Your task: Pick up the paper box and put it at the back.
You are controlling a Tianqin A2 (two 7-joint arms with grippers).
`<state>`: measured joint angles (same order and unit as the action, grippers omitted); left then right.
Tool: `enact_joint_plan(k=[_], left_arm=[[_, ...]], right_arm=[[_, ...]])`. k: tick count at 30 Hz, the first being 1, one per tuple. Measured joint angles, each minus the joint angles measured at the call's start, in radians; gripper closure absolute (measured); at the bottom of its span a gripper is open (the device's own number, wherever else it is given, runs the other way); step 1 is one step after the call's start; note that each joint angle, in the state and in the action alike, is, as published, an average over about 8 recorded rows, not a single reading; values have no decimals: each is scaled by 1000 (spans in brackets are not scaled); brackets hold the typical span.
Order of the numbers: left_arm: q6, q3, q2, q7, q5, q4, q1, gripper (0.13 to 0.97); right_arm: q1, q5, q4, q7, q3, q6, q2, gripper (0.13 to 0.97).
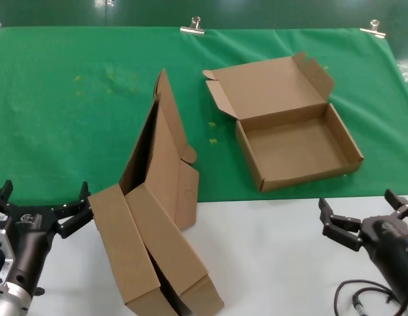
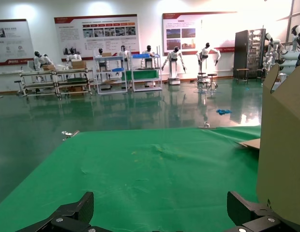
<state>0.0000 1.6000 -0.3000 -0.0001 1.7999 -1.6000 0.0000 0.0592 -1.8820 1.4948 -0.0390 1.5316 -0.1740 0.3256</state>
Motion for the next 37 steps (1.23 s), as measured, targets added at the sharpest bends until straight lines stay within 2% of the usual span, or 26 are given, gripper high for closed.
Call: enact_joint_plan(k=[13, 37], left_arm=[[0, 0, 0, 0, 0, 0, 0, 132], [0, 0, 0, 0, 0, 0, 0, 132]], right_arm=[[-47, 64, 83, 31, 54, 136, -20, 129], [-48, 67, 86, 32, 56, 142, -21, 129]])
